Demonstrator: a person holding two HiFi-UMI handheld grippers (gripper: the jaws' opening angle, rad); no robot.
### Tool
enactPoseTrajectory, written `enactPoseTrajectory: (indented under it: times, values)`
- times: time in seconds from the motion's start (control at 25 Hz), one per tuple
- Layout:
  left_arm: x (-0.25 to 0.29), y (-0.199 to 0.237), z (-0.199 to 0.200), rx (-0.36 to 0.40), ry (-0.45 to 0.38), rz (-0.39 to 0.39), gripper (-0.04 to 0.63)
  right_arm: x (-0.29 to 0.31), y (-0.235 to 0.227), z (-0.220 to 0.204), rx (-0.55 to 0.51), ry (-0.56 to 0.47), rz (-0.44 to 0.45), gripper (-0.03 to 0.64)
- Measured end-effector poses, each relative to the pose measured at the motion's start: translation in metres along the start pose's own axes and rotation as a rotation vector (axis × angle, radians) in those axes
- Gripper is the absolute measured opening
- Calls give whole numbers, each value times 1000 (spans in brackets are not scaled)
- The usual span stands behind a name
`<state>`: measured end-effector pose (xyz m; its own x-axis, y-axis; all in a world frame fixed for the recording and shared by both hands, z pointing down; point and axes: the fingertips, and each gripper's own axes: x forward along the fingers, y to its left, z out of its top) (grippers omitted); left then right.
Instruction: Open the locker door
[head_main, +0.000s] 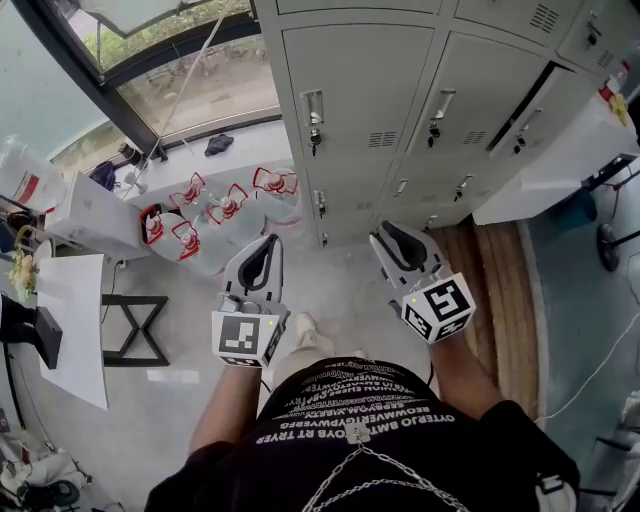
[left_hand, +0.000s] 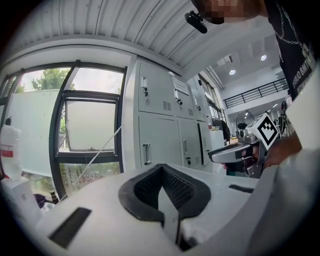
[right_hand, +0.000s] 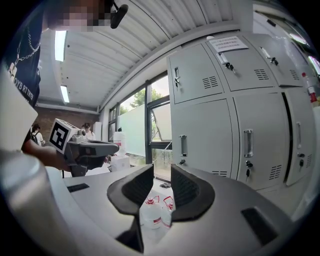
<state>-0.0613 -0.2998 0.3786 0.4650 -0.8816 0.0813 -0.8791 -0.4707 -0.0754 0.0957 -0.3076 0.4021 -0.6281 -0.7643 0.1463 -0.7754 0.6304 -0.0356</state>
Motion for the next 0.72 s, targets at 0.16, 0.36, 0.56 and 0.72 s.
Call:
enactPoseTrajectory:
  times: [0.16, 0.36, 0.56, 0.72]
  values:
    - [18, 22, -2, 4, 5, -19, -3, 29, -5, 5, -4, 4, -6, 86]
    - [36, 52, 1, 14, 2, -32, -3, 61, -7, 16, -13, 0, -11, 87]
    - [52, 80, 3, 16, -8, -52, -3, 88, -9, 20, -16, 6, -35, 87]
    - [65, 97, 2, 22, -12, -82, -3, 106, -11, 23, -17, 10, -60, 86]
